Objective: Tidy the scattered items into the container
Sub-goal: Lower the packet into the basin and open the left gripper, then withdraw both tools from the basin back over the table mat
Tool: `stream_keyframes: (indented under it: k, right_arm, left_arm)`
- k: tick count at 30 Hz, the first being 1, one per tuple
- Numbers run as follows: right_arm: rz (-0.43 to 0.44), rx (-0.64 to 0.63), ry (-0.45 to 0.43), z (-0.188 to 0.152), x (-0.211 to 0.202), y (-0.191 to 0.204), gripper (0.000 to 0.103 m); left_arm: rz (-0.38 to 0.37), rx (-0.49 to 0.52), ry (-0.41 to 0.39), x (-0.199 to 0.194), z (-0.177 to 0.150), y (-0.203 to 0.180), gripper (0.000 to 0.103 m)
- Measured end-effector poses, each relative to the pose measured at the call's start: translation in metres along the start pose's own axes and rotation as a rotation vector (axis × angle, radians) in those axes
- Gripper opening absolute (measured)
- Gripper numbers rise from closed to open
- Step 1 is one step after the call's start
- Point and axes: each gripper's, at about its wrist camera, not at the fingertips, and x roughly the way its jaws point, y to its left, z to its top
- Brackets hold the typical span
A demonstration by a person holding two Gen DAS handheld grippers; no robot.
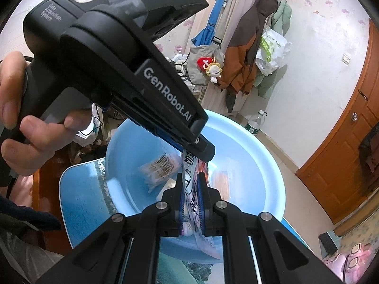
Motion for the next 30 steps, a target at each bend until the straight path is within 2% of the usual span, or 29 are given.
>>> stream_keyframes:
  k: [5,9,13,15,16,17,19,30]
  right_arm:
    - [0.008,0.004,0.016,-0.003,0.006,-0.001,0.012]
    - [0.012,0.018,0.039,-0.007,0.01,-0.002,0.02]
    - [0.002,0.044,0.056,-0.012,0.01,-0.005,0.027]
    - [-0.004,0.063,0.057,-0.015,0.008,-0.008,0.028]
    - [-0.009,0.067,0.06,-0.016,0.007,-0.009,0.03]
    - [-0.021,0.07,0.064,-0.017,0.006,-0.01,0.032]
    - [-0.037,0.079,0.068,-0.019,0.004,-0.013,0.035]
    - [-0.043,0.151,0.069,-0.027,-0.016,-0.018,0.038]
  left_arm:
    - [0.019,-0.02,0.016,0.007,-0.006,0.006,0.022]
    - [0.067,0.003,0.003,0.009,-0.014,0.008,0.03]
    - [0.084,0.051,-0.024,0.006,-0.019,0.004,0.034]
    - [0.088,0.077,-0.033,0.004,-0.021,0.0,0.047]
    - [0.107,0.095,-0.047,0.002,-0.022,-0.003,0.06]
    - [0.126,0.108,-0.063,0.0,-0.024,-0.004,0.063]
    - [0.136,0.132,-0.08,-0.004,-0.027,-0.006,0.064]
    - [0.157,0.121,-0.093,-0.013,-0.039,0.004,0.065]
